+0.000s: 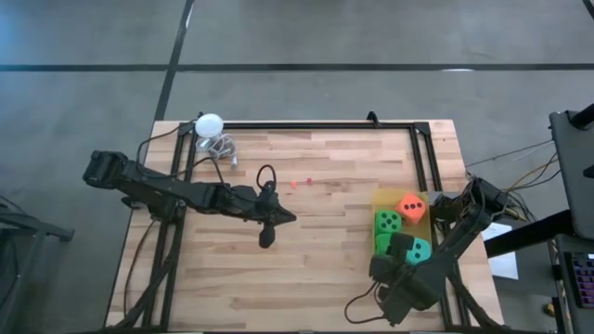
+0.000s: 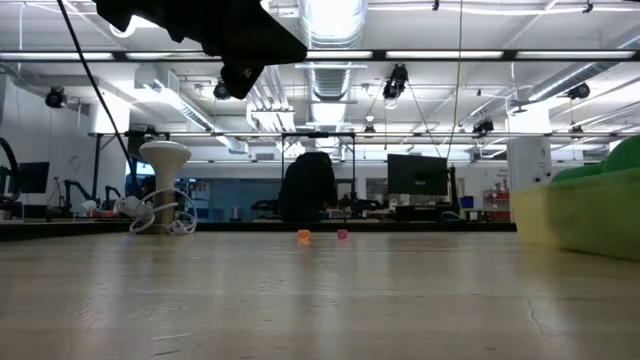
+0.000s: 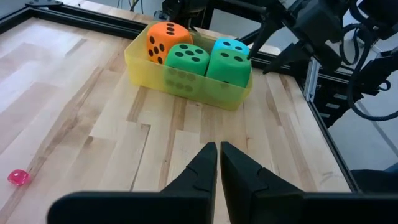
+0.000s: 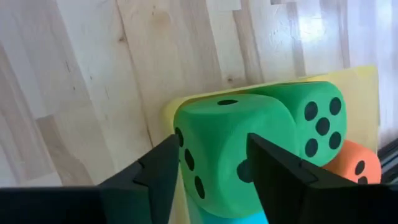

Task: Pick & Place Dice
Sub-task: Put the small red dice into the yellow bin

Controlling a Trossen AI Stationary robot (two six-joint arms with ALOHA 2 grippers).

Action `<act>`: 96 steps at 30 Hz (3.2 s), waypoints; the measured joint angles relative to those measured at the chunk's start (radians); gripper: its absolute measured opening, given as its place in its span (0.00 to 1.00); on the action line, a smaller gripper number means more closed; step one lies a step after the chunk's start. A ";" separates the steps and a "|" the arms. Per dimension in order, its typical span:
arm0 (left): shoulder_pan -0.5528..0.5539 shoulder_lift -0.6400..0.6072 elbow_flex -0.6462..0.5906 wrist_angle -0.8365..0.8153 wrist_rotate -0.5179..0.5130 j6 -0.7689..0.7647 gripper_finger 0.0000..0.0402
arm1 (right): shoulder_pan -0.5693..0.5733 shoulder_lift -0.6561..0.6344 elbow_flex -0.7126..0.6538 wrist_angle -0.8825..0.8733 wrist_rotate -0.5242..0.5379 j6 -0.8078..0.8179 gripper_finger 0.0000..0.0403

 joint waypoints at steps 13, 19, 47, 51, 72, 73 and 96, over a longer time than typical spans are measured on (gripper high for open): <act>0.000 0.000 0.000 -0.004 0.015 0.001 0.06 | -0.016 -0.039 0.102 -0.161 0.265 0.025 0.48; -0.001 -0.028 0.000 -0.046 0.015 0.000 0.06 | -0.095 -0.110 0.063 -0.155 0.327 0.005 0.48; 0.001 -0.127 0.000 -0.408 -0.030 0.099 0.06 | -0.849 -0.323 -0.154 0.623 -0.131 -0.794 0.48; 0.025 -0.146 0.000 -0.454 -0.115 0.114 0.06 | -0.913 -0.224 -0.110 0.632 -0.135 -0.834 0.48; 0.270 -0.256 -0.219 -0.363 0.068 0.209 0.06 | -1.114 0.123 0.088 0.699 -0.423 -1.120 0.48; 0.270 -0.256 -0.224 -0.337 0.068 0.210 0.06 | -1.114 0.135 0.087 0.715 -0.425 -1.138 0.48; 0.288 -0.250 -0.161 -0.089 0.172 0.240 0.06 | -1.190 0.223 0.074 0.768 -0.428 -1.255 0.48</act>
